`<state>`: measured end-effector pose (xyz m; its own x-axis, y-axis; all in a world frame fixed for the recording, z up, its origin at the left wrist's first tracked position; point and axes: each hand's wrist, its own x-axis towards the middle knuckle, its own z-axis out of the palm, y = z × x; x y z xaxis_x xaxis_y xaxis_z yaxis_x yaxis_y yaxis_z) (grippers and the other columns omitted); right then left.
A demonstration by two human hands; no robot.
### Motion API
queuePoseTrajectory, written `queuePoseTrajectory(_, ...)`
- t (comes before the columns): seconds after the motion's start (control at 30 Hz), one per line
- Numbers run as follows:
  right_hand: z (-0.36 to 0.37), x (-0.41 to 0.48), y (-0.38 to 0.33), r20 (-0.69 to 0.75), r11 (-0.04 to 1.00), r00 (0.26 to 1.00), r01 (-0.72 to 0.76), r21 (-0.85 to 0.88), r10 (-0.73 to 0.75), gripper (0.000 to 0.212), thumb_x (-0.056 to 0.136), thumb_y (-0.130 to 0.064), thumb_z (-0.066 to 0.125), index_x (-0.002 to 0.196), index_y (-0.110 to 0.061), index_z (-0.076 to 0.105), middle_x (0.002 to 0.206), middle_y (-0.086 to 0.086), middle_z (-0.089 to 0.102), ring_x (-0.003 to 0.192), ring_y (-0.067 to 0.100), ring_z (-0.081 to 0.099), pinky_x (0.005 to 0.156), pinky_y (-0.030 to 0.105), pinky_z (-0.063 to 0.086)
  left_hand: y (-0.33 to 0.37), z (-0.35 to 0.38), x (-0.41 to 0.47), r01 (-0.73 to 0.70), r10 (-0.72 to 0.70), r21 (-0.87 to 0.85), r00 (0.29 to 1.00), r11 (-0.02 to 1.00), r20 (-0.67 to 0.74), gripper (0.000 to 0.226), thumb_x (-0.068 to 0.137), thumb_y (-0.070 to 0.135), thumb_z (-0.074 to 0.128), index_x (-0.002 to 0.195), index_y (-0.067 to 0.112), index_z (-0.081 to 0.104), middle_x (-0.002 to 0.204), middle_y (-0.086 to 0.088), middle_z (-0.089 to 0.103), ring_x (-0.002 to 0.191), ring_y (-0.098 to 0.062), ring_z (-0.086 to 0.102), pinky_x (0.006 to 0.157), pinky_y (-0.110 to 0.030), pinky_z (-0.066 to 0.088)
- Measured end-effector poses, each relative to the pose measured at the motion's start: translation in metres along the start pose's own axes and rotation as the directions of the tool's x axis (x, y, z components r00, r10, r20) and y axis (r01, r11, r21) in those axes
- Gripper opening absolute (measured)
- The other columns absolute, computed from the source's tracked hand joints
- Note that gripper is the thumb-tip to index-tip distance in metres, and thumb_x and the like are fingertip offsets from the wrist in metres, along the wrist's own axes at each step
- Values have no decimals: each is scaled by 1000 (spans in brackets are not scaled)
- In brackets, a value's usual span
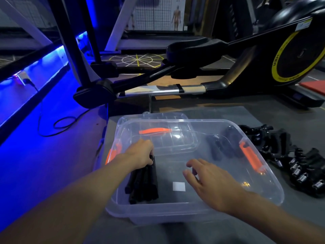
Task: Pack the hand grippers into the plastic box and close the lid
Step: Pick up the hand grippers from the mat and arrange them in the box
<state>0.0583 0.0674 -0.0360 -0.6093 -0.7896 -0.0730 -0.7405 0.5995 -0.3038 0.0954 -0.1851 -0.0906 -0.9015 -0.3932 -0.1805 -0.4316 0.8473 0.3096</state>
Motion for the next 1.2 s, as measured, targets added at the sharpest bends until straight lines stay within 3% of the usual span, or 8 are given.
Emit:
queuePoseTrajectory(0.1, 0, 1, 0, 16, 1000, 1000, -10, 12, 10, 43, 98, -53, 27, 127, -28, 47, 123, -8, 55, 112, 19, 54, 93, 34, 42, -2, 6, 5, -15, 14, 4, 1000, 1000, 21, 23, 74, 17, 78, 71, 24, 56, 89, -5, 64, 85, -26, 63, 69, -31, 48)
queuePoseTrajectory(0.27, 1, 1, 0, 22, 999, 1000, -12, 37, 12, 43, 97, -55, 28, 125, -28, 48, 122, -10, 55, 110, 18, 55, 91, 34, 44, -7, 13, 9, -20, 20, -14, 999, 1000, 32, 18, 78, 18, 76, 91, 15, 65, 96, -5, 64, 90, -26, 63, 77, -34, 51)
queuePoseTrajectory(0.5, -1, 0, -1, 15, 999, 1000, 4, 32, -5, 42, 97, -55, 30, 125, -28, 48, 123, -11, 55, 110, 16, 54, 90, 33, 43, -13, 18, 9, -23, 24, -23, 999, 999, 48, 20, 80, 21, 74, 89, 24, 56, 97, -1, 59, 88, -24, 60, 72, -31, 46)
queuePoseTrajectory(0.83, 0, -1, 3, -26, 997, 999, 39, 66, -37, 36, 97, -52, 31, 111, -28, 54, 110, -11, 57, 101, 18, 56, 87, 34, 44, -5, 12, 4, -22, 22, -21, 1000, 1000, 22, 23, 84, 23, 70, 106, 18, 64, 111, -5, 63, 99, -24, 60, 85, -35, 50)
queuePoseTrajectory(0.97, -5, 0, 16, -92, 985, 994, 66, 157, -52, 33, 95, -52, 34, 95, -27, 56, 91, -15, 56, 88, 14, 56, 81, 39, 48, 34, -10, -2, -175, 171, -20, 976, 984, -136, 25, 87, 20, 61, 111, 17, 65, 119, -4, 62, 110, -25, 58, 93, -36, 48)
queuePoseTrajectory(1.07, -27, -3, 34, -228, 979, 974, 41, 199, 5, 32, 95, -44, 41, 74, -21, 51, 68, -8, 54, 70, 13, 53, 70, 38, 46, 87, -30, -9, -349, 315, -60, 897, 935, -309, 20, 91, 21, 57, 109, 19, 66, 111, -1, 63, 105, -20, 59, 90, -38, 49)
queuePoseTrajectory(1.2, -63, -13, 85, -462, 958, 868, -46, 284, 179, 37, 95, -32, 46, 61, -16, 44, 53, -2, 48, 56, 17, 47, 62, 37, 41, 162, -44, -11, -512, 447, -84, 809, 855, -380, 23, 92, 31, 47, 101, 21, 66, 104, 2, 61, 99, -20, 58, 85, -44, 49)
